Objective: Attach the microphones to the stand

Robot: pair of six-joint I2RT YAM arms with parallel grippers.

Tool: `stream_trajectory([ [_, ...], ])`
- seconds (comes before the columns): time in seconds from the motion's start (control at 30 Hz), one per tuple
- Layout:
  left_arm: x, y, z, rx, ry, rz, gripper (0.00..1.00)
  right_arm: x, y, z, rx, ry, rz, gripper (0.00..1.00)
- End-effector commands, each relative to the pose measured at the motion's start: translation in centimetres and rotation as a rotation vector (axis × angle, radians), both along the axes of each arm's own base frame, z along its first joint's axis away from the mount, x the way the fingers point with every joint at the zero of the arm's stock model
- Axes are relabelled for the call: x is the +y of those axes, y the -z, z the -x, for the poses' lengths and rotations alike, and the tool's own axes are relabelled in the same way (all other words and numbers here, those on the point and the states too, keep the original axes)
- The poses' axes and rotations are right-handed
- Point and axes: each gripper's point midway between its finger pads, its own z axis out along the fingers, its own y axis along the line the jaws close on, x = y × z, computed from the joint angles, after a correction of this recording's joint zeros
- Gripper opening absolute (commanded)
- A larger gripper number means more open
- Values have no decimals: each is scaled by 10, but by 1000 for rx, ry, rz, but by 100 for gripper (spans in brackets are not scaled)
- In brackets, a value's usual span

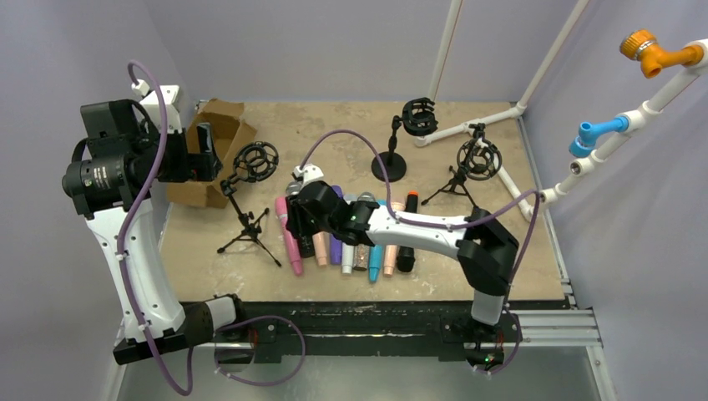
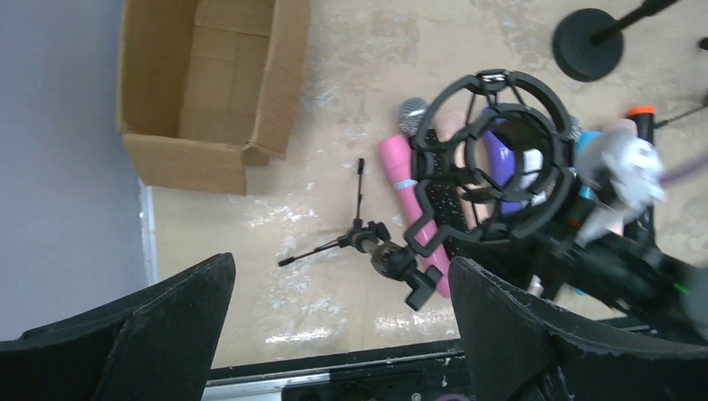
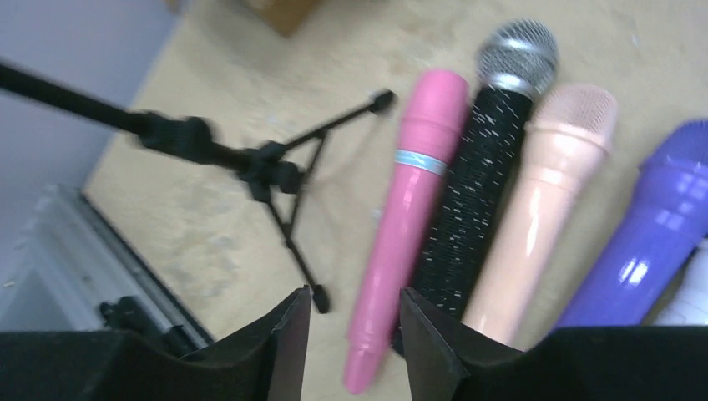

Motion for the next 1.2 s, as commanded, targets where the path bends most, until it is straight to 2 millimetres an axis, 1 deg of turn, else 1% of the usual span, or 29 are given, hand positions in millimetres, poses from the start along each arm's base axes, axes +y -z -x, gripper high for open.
stream_trajectory([
  [0.0, -29, -8, 15, -23, 136, 80, 100, 2, 21, -5, 124, 17, 66, 48],
  [0.1, -37, 0, 18, -8, 180, 109, 100, 7, 31, -15, 135, 31, 113, 49],
  [0.3, -48, 3, 22, -29, 219, 148, 100, 10, 51, -42, 135, 81, 175, 48],
  [0.5, -47, 4, 23, -31, 212, 144, 100, 12, 58, -59, 126, 121, 199, 48],
  [0.6, -47, 2, 23, -41, 210, 142, 100, 10, 60, -67, 110, 144, 215, 48],
  [0.67, -49, -1, 24, -50, 213, 145, 100, 6, 65, -73, 115, 155, 228, 48],
  [0.83, -51, -2, 24, -52, 219, 155, 100, 7, 76, -83, 118, 165, 246, 48],
  [0.97, -51, -3, 26, -47, 227, 154, 100, 9, 88, -87, 123, 174, 279, 48],
  [1.1, -54, -7, 30, -61, 237, 152, 100, 2, 98, -94, 100, 207, 326, 53],
  [1.17, -56, -7, 32, -59, 243, 157, 100, -2, 104, -96, 93, 219, 350, 54],
])
